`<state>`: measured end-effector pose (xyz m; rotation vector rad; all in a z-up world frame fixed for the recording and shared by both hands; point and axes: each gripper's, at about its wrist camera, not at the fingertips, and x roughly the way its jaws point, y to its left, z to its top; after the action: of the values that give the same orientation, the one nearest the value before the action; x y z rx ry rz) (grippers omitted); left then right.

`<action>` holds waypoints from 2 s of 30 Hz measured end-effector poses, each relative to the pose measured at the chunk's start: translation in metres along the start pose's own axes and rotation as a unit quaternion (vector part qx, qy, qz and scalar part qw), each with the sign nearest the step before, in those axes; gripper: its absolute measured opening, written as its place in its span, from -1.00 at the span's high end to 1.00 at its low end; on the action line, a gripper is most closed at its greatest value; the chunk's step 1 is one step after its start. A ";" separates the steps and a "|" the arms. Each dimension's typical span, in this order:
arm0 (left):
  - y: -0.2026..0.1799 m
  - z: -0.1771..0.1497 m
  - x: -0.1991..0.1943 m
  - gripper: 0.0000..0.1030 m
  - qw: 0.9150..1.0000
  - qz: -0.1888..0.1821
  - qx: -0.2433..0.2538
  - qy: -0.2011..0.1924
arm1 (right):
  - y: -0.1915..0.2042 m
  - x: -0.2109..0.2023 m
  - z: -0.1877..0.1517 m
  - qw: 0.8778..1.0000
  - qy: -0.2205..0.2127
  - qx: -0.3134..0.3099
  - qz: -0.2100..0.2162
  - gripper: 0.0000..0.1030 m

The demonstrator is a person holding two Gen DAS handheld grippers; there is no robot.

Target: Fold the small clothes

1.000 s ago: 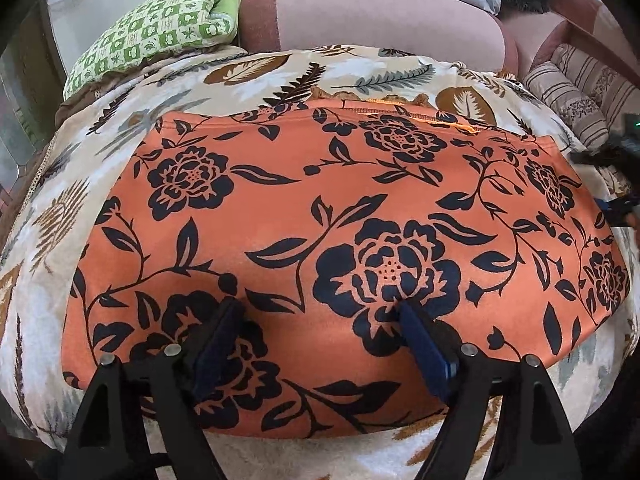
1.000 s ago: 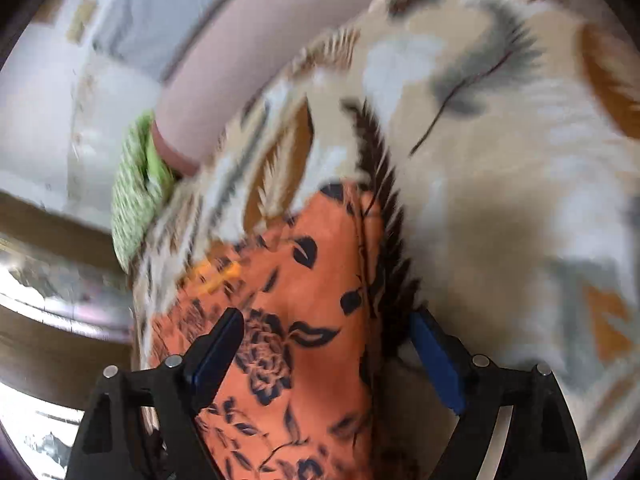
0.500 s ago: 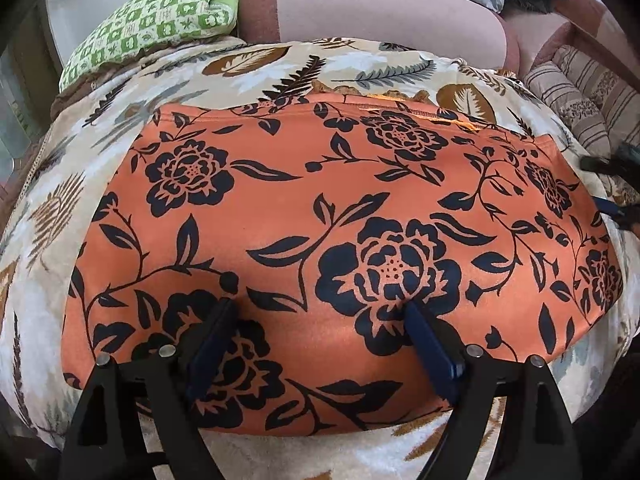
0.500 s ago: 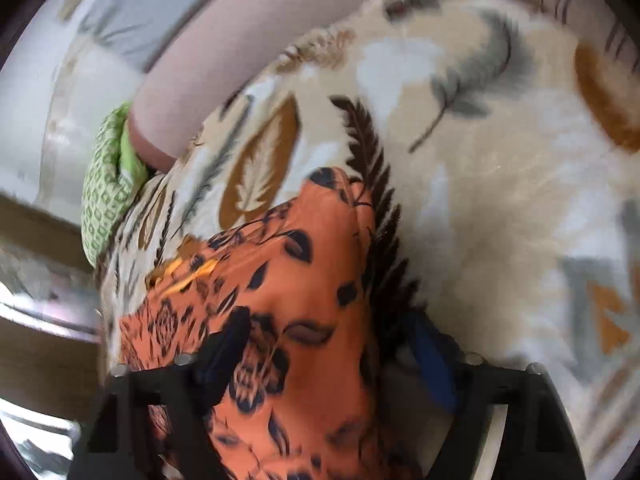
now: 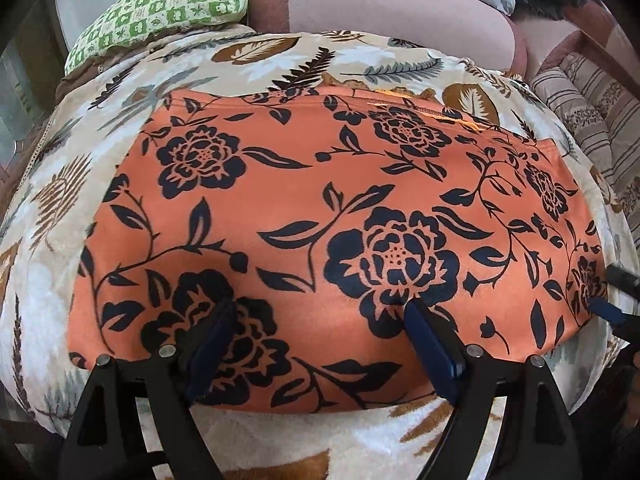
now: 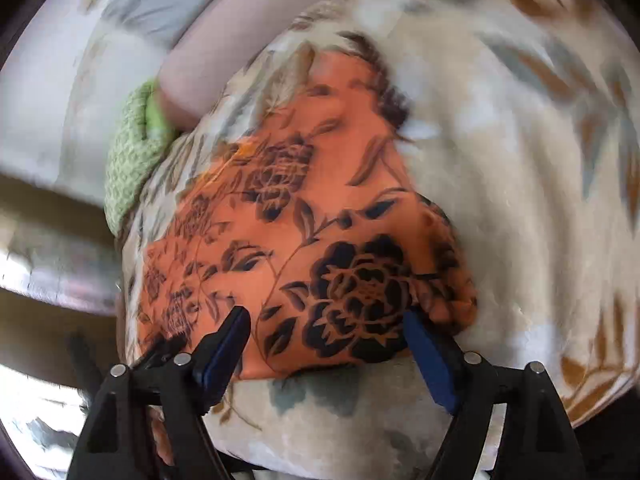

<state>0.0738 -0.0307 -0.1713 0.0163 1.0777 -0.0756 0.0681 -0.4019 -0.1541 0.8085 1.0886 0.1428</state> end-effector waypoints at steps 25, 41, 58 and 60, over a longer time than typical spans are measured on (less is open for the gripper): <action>-0.017 0.016 -0.010 -0.66 0.999 0.023 0.006 -0.026 | -0.046 -0.004 -0.014 0.986 -0.029 0.155 0.061 -0.58; -0.038 0.035 0.023 -0.79 0.998 0.048 0.046 -0.023 | -0.032 0.010 0.014 0.990 -0.051 0.119 0.050 -0.49; -0.039 0.016 0.010 -0.82 0.996 0.040 0.055 -0.057 | -0.019 0.021 0.023 0.997 -0.044 0.066 0.004 -0.30; -0.038 0.009 0.031 -0.93 0.996 0.045 0.061 -0.043 | -0.019 0.026 0.025 0.997 -0.044 0.069 -0.004 -0.33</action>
<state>0.0940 -0.0709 -0.1933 0.1707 0.9830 -0.0605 0.0958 -0.4157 -0.1803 0.9255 1.0267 0.0254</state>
